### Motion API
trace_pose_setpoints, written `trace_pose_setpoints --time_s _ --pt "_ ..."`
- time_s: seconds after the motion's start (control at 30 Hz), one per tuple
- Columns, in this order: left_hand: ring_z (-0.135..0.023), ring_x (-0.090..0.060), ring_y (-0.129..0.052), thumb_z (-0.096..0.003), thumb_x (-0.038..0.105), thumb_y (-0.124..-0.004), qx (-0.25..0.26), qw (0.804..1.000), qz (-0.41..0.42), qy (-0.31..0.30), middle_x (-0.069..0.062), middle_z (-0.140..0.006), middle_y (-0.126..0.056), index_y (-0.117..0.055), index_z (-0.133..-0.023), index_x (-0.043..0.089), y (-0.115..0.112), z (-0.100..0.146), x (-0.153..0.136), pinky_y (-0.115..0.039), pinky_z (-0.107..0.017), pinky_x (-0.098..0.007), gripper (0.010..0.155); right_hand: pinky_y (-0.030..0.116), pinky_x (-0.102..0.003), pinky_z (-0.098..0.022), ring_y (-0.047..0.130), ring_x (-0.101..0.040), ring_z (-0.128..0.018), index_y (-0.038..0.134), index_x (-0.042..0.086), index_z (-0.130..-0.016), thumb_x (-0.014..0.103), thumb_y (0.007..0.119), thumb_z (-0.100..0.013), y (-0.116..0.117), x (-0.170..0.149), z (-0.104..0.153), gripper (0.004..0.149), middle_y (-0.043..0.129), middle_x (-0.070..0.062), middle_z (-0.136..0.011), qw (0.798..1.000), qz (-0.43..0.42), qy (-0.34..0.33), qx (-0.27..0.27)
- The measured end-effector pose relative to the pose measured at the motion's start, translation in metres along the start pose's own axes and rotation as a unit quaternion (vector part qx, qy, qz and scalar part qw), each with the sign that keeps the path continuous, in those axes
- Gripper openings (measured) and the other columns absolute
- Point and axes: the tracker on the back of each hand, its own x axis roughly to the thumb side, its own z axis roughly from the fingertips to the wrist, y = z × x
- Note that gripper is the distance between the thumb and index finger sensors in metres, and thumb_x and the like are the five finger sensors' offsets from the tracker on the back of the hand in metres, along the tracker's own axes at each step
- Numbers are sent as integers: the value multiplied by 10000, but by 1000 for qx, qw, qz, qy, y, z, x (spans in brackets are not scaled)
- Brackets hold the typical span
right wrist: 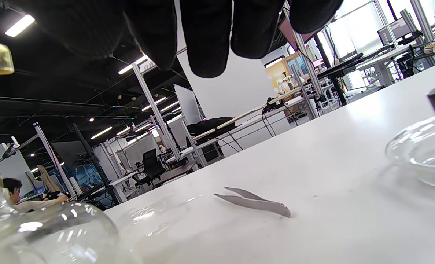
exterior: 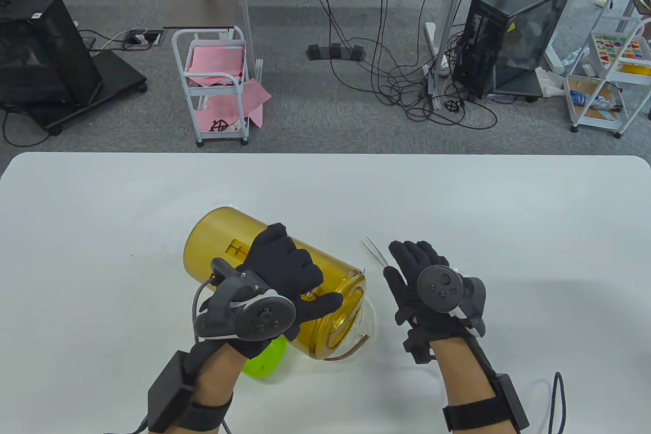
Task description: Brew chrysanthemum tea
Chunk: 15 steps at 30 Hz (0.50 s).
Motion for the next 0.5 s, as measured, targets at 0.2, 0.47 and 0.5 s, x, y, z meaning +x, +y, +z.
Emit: trace_pose_setpoints --time_s 0.2,0.47,0.5 --pt "-556 -326 -931 -453 726 -884 0 1000 -3 0 -27 -481 -1033 -999 -545 248 0 0 1 -545 -757 -685 500 476 -683 -715 580 -447 -1090 633 283 -1108 541 675 -560 0 0 0 607 641 -87 -1138 1000 0 0 0" --pt "-555 -325 -931 -453 728 -883 2 1000 1 2 -27 -479 -1034 -1000 -543 249 0 0 -1 -544 -758 -684 501 475 -683 -715 580 -449 -1089 633 282 -1108 539 676 -560 0 0 0 607 642 -85 -1137 1000 0 0 0" --pt "-556 -325 -931 -454 728 -882 1 1000 1 2 -27 -480 -1034 -1000 -543 249 0 0 -1 -543 -758 -685 502 475 -683 -715 580 -448 -1089 634 282 -1108 539 675 -561 0 0 0 606 641 -88 -1138 1000 0 0 0"
